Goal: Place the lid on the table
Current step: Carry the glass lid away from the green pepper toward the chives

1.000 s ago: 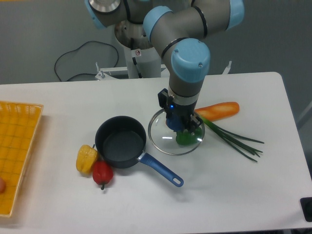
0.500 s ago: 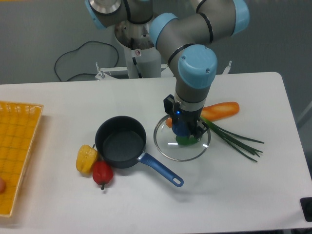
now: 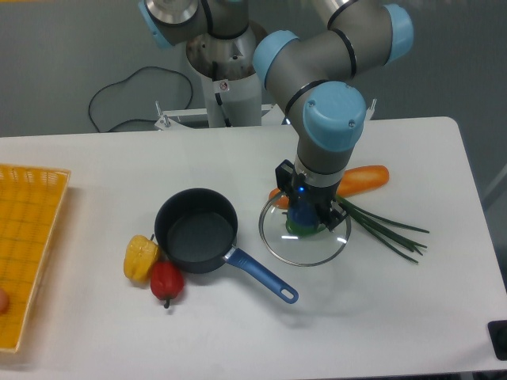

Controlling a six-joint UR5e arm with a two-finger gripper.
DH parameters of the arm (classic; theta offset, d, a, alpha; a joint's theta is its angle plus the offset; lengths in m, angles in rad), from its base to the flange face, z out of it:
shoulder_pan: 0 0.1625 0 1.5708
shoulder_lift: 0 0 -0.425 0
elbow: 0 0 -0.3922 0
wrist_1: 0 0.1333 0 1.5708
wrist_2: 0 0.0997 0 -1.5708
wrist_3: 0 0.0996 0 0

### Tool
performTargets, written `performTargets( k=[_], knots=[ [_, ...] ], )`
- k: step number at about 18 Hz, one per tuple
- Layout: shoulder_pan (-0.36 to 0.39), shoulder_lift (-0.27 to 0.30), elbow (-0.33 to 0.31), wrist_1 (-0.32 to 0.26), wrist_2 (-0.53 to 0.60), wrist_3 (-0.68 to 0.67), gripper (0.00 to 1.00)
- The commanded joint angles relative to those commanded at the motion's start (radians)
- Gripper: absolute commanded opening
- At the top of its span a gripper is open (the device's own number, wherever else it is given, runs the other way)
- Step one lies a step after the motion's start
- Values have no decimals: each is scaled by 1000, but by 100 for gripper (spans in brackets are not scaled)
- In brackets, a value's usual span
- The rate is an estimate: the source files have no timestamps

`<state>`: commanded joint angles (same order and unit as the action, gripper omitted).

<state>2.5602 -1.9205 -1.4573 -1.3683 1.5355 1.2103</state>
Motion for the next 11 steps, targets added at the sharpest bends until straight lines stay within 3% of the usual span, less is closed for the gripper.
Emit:
performTargets(
  k=[11],
  knots=[
    [28, -31, -2, 0, 8, -110, 48]
  ],
)
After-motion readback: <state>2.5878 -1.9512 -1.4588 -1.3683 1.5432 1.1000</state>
